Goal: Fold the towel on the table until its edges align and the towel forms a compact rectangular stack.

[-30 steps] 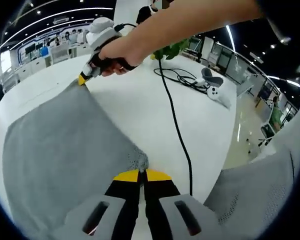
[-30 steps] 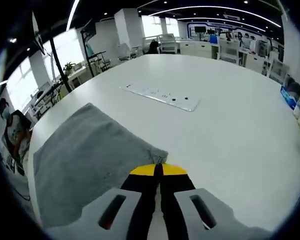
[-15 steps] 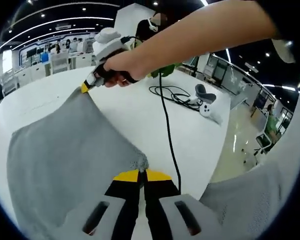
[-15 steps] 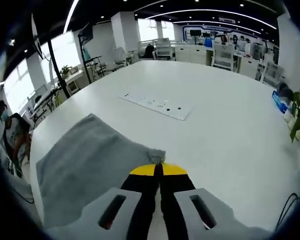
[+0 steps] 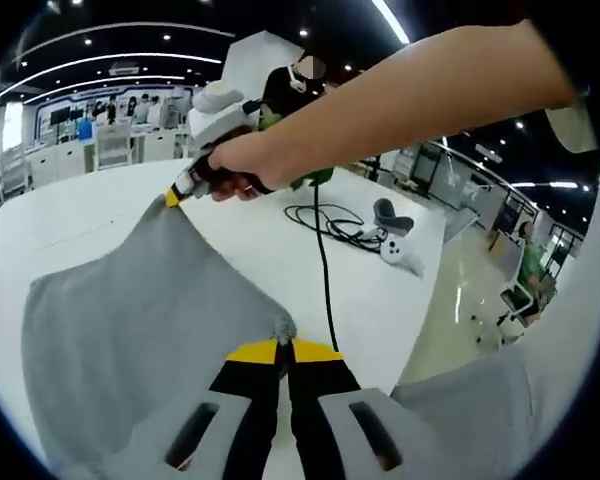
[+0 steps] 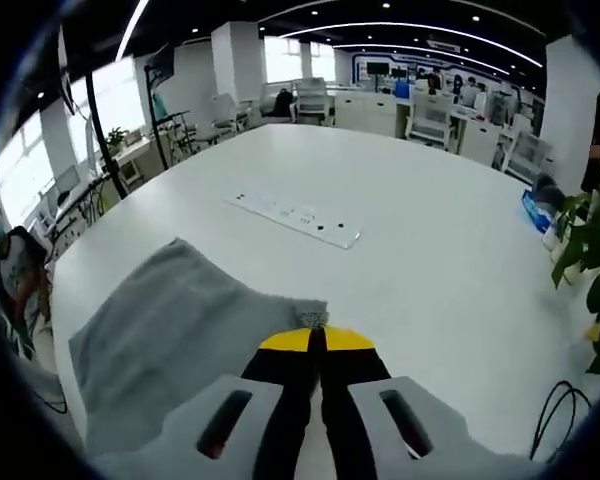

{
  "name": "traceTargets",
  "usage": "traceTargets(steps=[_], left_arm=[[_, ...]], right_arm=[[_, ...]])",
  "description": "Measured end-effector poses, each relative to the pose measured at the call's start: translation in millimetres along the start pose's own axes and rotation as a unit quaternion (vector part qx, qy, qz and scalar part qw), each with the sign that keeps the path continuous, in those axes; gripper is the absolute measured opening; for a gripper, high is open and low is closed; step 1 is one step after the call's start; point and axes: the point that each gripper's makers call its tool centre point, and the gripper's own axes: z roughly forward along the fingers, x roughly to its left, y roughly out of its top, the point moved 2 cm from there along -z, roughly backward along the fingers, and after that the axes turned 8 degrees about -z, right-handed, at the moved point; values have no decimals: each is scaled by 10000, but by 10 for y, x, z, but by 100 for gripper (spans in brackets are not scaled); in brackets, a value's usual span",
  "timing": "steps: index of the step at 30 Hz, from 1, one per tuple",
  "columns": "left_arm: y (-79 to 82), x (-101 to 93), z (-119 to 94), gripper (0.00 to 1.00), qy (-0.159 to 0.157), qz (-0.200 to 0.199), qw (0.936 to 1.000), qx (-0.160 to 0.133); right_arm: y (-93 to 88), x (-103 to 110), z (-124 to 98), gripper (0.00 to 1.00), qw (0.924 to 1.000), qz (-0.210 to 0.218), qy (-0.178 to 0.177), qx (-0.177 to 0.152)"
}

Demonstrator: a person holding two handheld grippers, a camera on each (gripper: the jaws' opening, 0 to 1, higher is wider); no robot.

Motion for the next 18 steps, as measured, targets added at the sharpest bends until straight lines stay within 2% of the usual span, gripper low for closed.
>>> traceTargets(steps=[10,18], left_arm=[[110,-13,-184,2,-288,27,9990,-329],[156,96,-444,2,-219,-130,9975,-659]], right_arm=[[74,-83,-226,0,9989,278,-376,26],[234,-8,-283,0,9982,211,-556,3]])
